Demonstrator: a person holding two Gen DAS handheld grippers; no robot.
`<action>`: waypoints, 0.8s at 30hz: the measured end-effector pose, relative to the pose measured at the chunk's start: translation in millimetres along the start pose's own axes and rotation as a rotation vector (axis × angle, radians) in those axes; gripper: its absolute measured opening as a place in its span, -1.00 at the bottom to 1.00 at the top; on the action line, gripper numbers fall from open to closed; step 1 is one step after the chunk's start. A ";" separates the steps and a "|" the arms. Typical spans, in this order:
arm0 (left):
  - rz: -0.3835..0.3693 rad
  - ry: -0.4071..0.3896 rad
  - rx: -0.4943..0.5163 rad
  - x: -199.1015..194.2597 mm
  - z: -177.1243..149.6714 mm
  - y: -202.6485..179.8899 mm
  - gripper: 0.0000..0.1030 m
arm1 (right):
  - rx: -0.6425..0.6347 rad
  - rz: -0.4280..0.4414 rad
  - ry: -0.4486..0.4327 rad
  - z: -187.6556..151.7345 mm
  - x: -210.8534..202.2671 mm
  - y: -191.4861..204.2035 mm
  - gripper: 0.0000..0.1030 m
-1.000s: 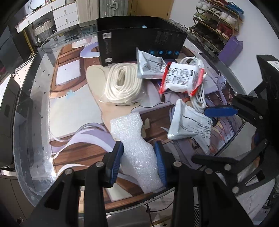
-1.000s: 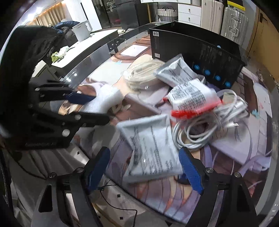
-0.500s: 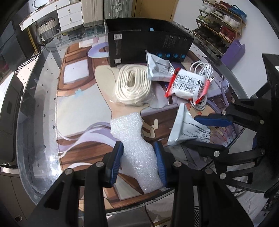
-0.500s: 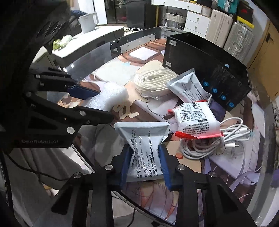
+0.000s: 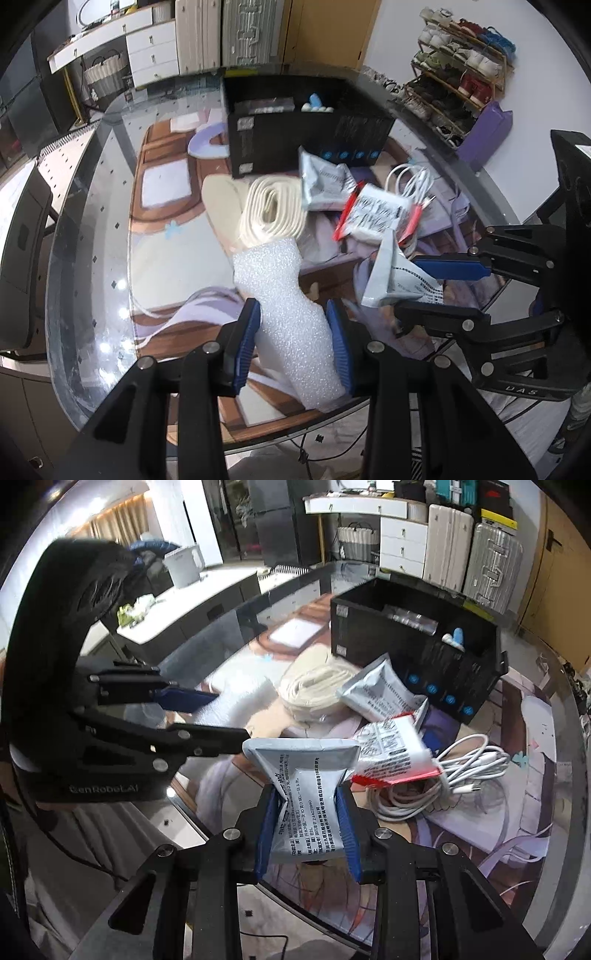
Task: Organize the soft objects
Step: 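Carry the foam and packet into the black bin and release both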
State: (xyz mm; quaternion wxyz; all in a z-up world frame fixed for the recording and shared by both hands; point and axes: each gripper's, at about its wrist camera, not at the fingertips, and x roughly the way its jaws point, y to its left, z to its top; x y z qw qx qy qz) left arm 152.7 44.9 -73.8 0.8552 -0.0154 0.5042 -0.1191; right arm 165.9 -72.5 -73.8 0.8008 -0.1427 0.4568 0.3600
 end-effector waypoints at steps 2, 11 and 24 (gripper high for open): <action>0.002 -0.022 0.009 -5.6 2.3 -4.7 -0.29 | -0.002 -0.010 -0.036 1.6 -12.9 -1.4 -0.37; -0.005 -0.164 0.006 -40.5 23.6 -16.3 -0.29 | 0.028 -0.062 -0.199 16.6 -63.9 -12.6 -0.37; 0.067 -0.465 0.066 -88.5 75.0 -33.6 -0.29 | 0.086 -0.218 -0.474 68.1 -114.8 -21.2 -0.37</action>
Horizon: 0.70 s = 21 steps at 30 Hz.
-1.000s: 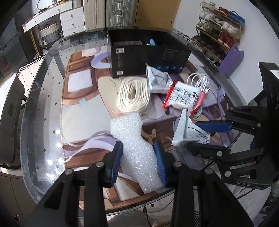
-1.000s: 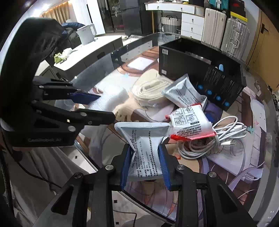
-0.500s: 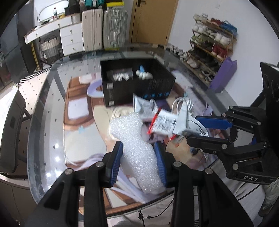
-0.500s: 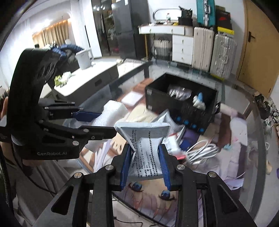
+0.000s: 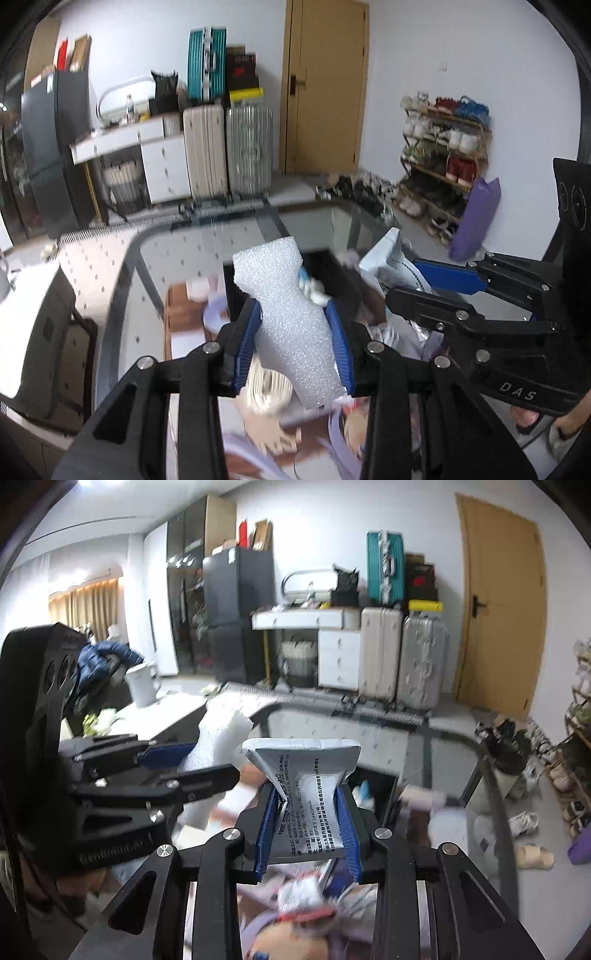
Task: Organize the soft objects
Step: 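Carry the foam and packet into the black bin and release both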
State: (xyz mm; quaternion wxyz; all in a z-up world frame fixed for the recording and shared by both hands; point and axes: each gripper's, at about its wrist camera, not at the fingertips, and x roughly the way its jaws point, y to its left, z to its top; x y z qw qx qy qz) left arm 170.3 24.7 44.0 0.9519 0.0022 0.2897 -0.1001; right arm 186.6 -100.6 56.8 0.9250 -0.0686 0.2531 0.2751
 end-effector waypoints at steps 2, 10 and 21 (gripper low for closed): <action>0.007 -0.033 0.007 3.0 9.5 0.6 -0.29 | 0.013 -0.020 -0.036 11.7 3.5 -4.1 -0.37; 0.032 -0.041 -0.038 49.5 32.2 23.2 -0.29 | 0.089 -0.047 0.003 31.1 47.7 -33.5 -0.37; 0.058 0.059 -0.090 122.8 28.7 36.6 -0.29 | 0.161 -0.072 0.085 35.9 124.9 -67.7 -0.37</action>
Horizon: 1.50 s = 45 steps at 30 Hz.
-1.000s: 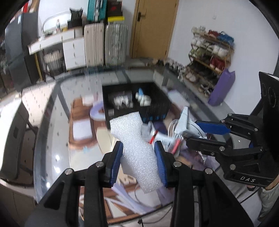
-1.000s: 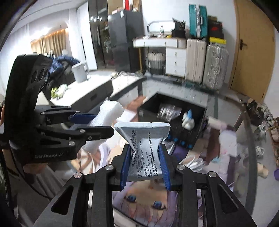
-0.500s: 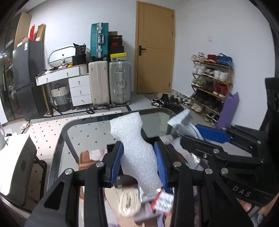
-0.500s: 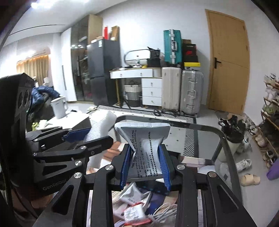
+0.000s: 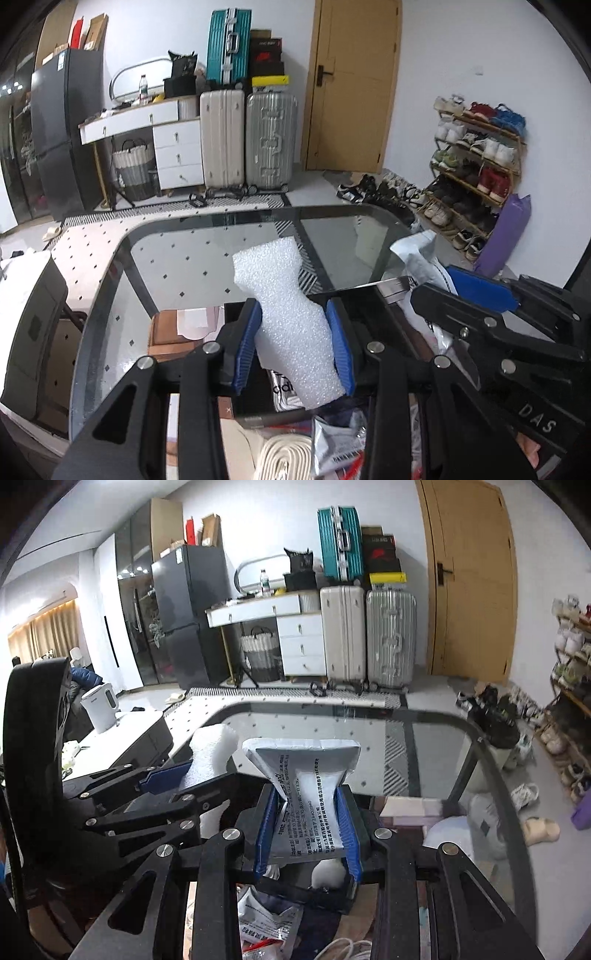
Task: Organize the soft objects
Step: 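Carry the foam and packet into the black bin and release both, then grasp the red-edged white packet with the right gripper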
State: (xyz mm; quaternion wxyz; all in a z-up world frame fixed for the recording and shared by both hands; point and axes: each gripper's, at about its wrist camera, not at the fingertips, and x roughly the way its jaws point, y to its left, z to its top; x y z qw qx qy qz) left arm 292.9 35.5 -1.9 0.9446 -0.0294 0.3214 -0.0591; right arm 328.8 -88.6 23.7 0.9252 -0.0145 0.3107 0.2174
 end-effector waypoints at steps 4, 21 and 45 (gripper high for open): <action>0.004 0.040 -0.013 20.9 -2.4 -3.2 -0.30 | 0.034 0.013 0.056 -3.7 29.3 -8.5 -0.37; 0.017 0.226 -0.018 66.1 -27.1 -5.4 -0.29 | 0.103 0.070 0.216 -44.8 78.7 -27.0 -0.34; -0.002 0.297 0.094 -1.5 -69.0 0.3 0.55 | -0.137 0.123 0.332 -100.6 7.9 11.4 -0.01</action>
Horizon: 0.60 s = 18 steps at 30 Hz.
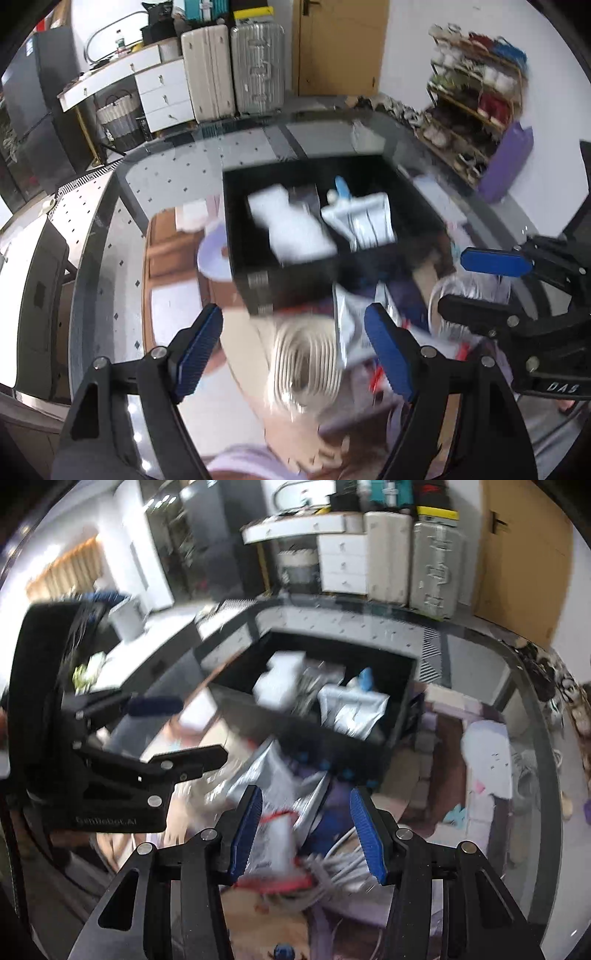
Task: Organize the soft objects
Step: 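Grasp the red-edged white packet with the right gripper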
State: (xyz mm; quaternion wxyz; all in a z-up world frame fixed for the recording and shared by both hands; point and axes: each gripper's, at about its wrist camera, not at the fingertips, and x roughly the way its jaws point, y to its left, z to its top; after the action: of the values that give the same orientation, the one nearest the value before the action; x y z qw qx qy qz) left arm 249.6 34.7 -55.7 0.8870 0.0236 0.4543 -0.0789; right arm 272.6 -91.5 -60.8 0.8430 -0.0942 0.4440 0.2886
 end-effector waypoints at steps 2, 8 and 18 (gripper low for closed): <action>0.004 0.020 0.022 2.7 -8.8 -2.6 0.55 | -0.013 0.010 0.014 -5.7 3.6 5.2 0.00; 0.014 0.108 0.020 18.7 -28.7 7.0 0.55 | -0.059 0.055 0.052 -16.5 8.8 23.1 0.46; -0.041 0.152 -0.036 31.4 -35.9 20.3 0.57 | -0.147 -0.039 0.115 -21.2 35.1 33.5 0.46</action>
State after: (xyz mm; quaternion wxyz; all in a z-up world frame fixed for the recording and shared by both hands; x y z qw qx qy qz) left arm 242.1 55.1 -102.8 0.8485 0.0043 0.5220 -0.0867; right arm 254.2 -58.8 -98.2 0.8123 -0.1809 0.4675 0.2981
